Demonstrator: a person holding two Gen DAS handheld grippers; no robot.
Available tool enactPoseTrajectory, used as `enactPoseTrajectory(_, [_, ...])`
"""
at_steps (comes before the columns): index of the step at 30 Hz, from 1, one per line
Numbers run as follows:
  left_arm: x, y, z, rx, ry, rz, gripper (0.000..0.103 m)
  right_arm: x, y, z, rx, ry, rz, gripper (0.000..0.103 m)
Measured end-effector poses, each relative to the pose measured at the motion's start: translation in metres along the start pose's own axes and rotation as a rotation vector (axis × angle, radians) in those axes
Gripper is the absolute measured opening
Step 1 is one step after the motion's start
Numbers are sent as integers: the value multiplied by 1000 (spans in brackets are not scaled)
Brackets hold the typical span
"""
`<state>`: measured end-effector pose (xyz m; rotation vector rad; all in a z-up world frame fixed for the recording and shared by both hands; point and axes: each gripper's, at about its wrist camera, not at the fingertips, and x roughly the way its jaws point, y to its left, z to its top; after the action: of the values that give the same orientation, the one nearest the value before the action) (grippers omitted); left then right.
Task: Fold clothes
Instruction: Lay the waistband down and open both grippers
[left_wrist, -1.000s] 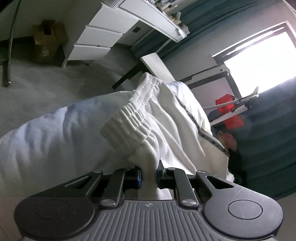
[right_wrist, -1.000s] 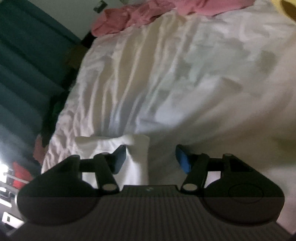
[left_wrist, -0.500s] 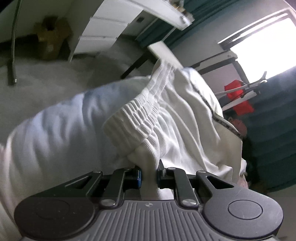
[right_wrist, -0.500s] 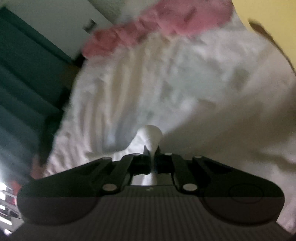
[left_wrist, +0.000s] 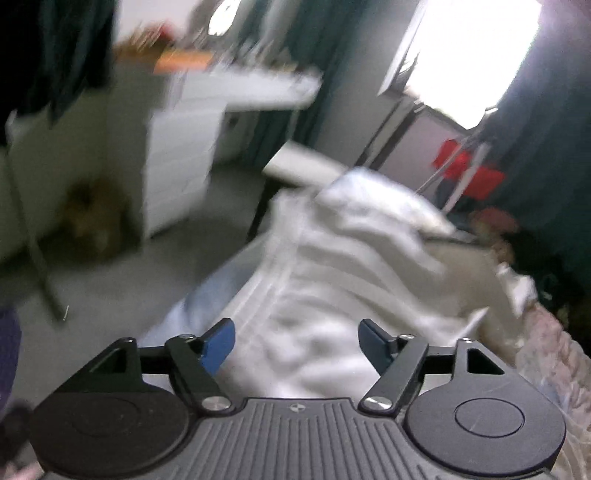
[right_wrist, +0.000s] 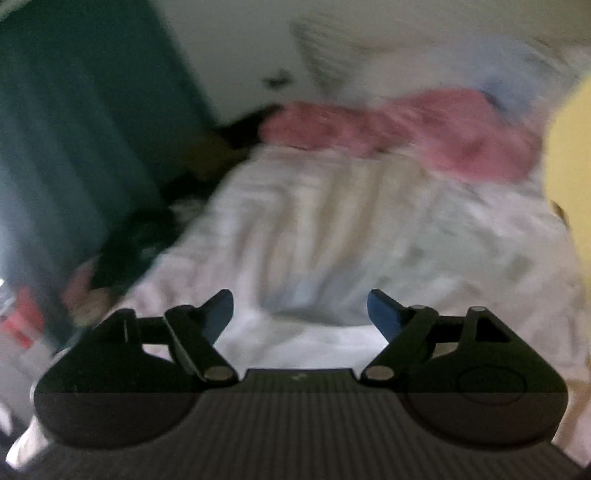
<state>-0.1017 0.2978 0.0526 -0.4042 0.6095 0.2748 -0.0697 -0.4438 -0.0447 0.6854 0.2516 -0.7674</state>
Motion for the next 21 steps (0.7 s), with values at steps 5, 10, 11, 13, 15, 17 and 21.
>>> enactPoseTrajectory(5, [30,-113,17,164,-72,-168,82,-33,60,-36,-71,125,273,82])
enactPoseTrajectory(10, [103,-248,7,279,-5,-328,82,-37,93,-67,-219,198,321,82])
enactPoseTrajectory(11, [119,-273,2,307,1,-352,82,-34,95,-71,-232,208,320,82])
enactPoseTrajectory(13, [153,-324,-10,361,7,-377,82,-27,96,-77,-224,225,327,82])
enactPoseTrajectory(15, [187,-371,-28,411,0,-383,82,-21,94,-84,-184,243,340,82])
enactPoseTrajectory(17, [224,-418,-42,473,-25,-392,82,-14,93,-92,-151,255,351,82])
enactPoseTrajectory(21, [292,-493,-64,565,-63,-355,82,8,92,-106,-158,244,352,82])
